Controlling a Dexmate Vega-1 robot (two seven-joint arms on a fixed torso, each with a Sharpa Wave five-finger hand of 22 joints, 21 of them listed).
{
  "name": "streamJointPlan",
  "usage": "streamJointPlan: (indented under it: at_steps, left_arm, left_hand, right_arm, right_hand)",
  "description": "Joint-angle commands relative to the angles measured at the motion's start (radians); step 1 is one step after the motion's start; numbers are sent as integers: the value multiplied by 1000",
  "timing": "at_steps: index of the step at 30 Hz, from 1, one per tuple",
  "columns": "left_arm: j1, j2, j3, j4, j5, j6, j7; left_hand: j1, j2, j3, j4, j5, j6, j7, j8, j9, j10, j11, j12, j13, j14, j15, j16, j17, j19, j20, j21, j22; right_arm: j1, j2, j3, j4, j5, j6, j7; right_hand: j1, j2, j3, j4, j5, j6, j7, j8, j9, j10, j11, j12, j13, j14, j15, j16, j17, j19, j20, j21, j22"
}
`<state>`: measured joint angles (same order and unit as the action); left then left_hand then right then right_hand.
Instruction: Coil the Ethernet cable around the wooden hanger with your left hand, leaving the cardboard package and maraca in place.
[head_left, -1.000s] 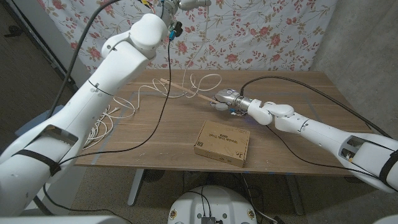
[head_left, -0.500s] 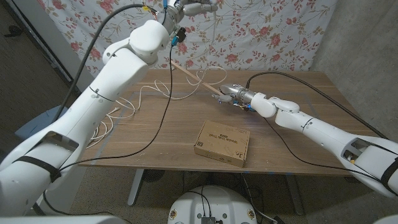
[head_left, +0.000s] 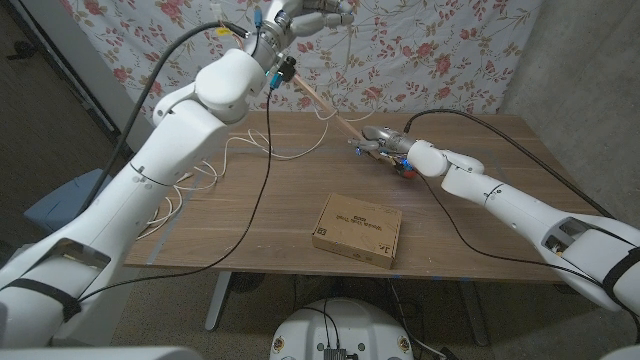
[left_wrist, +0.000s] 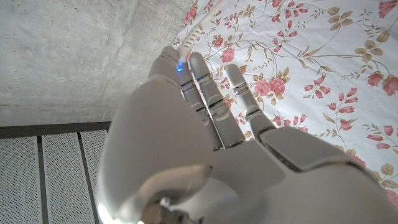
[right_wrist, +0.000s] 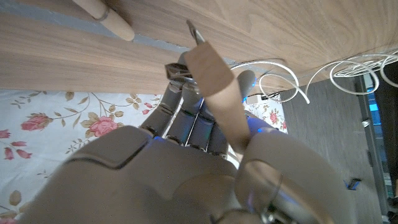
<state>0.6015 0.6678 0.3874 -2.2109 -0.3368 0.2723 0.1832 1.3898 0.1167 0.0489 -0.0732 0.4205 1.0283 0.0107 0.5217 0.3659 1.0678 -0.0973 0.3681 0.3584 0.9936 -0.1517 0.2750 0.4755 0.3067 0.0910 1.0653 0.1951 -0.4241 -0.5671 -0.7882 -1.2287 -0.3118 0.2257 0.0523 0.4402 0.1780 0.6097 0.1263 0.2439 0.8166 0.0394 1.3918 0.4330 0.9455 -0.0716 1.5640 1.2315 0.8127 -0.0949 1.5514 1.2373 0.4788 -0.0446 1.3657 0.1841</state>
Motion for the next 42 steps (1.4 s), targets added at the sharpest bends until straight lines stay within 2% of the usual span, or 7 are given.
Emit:
streamJointPlan:
  at_steps: [1, 15, 23, 34, 42]
  left_arm:
    - [158, 66, -65, -65, -26, -77, 3]
    - [260, 73, -84, -22, -83, -56, 34]
    - [301, 79, -100, 6, -147, 21, 71]
    - [306, 66, -102, 82, -207, 74, 121]
    - [290, 37, -100, 153, -242, 66, 149]
  left_hand:
    - [19, 24, -1, 5, -4, 2, 1, 2, 4, 66, -60, 2, 368, 7, -83, 0, 4, -3, 0, 8, 3]
    - [22, 24, -3, 6, -7, 5, 3, 1, 6, 70, -55, 0, 371, 7, -79, -3, 10, -4, 2, 12, 3]
    - [26, 25, -3, 5, -9, 4, 9, -1, 8, 70, -52, -2, 373, 9, -75, -3, 13, -4, 5, 15, 3]
    - [25, 24, -5, 8, -13, 3, 9, -3, 10, 74, -47, -6, 369, 11, -73, -6, 15, -6, 8, 18, 3]
    - [26, 25, -6, 9, -14, 6, 12, -6, 8, 74, -48, -7, 373, 11, -71, -9, 15, -9, 7, 21, 3]
  right_arm:
    - [-10, 7, 54, 5, 116, -43, -39]
    - [-73, -35, 105, -79, 136, -42, -143]
    - [-107, -52, 146, -101, 161, -15, -195]
    - [-145, -71, 183, -122, 184, 71, -231]
    - [-172, -78, 207, -134, 208, 164, -227]
  right_hand:
    - [8, 1, 4, -1, -3, 1, 12, 4, 2, 6, -4, 6, 4, 11, -108, 7, 2, 6, -28, 8, 2]
    - [12, 1, 4, -2, -7, 1, 10, 7, -1, 4, -2, 6, 4, 11, -108, 7, 2, 0, -28, 12, 2]
    - [13, 1, 4, -2, -8, -1, 10, 10, 0, -1, -3, 6, 4, 7, -108, 7, 2, -2, -30, 13, 2]
    - [14, 0, 3, -1, -9, -5, 9, 11, -1, -6, -2, 6, 4, 1, -107, 6, 2, -8, -32, 13, 1]
    - [14, 0, 2, -1, -10, -4, 7, 12, -1, -11, -2, 5, 4, -1, -108, 6, 2, -11, -33, 13, 1]
